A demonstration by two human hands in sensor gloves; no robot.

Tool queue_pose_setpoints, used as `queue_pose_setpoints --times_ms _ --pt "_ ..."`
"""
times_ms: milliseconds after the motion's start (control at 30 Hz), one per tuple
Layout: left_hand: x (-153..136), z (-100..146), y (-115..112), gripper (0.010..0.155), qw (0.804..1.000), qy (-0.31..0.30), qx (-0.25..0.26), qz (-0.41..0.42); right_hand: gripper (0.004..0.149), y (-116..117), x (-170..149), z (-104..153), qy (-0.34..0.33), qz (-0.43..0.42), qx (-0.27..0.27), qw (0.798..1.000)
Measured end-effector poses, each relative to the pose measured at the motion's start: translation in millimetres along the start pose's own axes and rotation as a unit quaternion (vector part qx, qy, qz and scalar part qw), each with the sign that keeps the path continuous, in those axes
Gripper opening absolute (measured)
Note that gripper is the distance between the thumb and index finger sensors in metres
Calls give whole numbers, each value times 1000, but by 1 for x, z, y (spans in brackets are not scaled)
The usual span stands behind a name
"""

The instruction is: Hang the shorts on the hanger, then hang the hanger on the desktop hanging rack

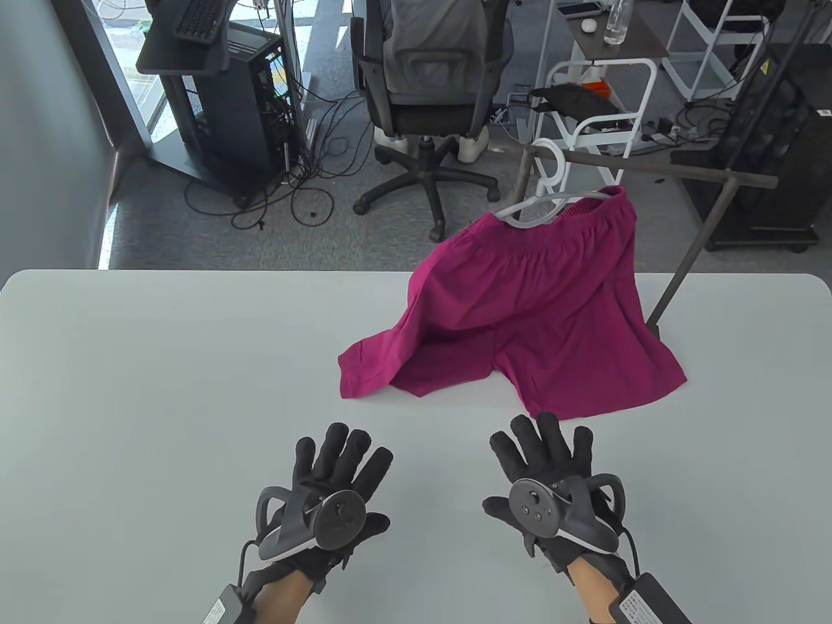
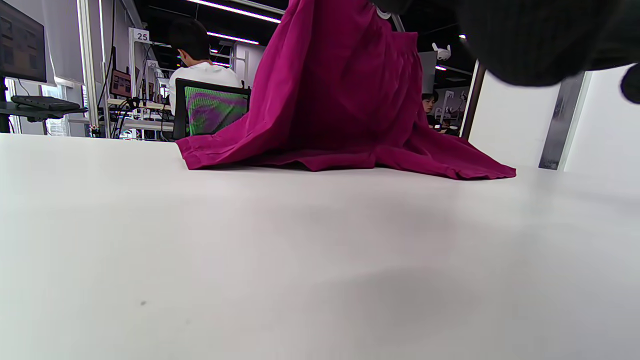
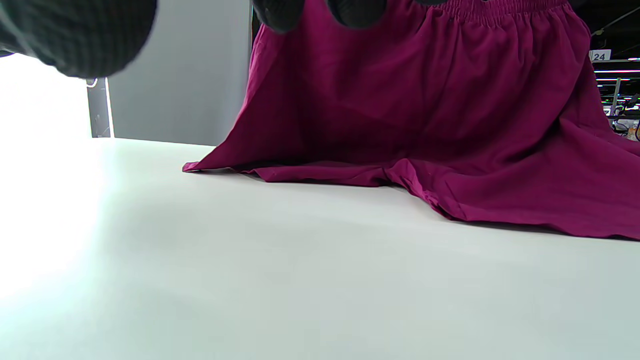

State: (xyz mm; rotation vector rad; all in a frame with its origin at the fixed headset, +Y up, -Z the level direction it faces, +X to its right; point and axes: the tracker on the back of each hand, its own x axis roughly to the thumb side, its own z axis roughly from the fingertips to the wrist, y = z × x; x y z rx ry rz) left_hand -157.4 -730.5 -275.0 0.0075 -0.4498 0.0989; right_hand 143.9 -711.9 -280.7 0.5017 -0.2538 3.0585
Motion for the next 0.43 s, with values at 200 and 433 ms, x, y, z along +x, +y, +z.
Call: queue_pose_setpoints --times_ms 200,433 --pt "-1 0 0 93 1000 2 -4 4 94 2 -3 -1 7 2 13 1000" --pt "-1 0 0 92 1000 4 -6 4 94 3 -5 -1 10 0 21 1000"
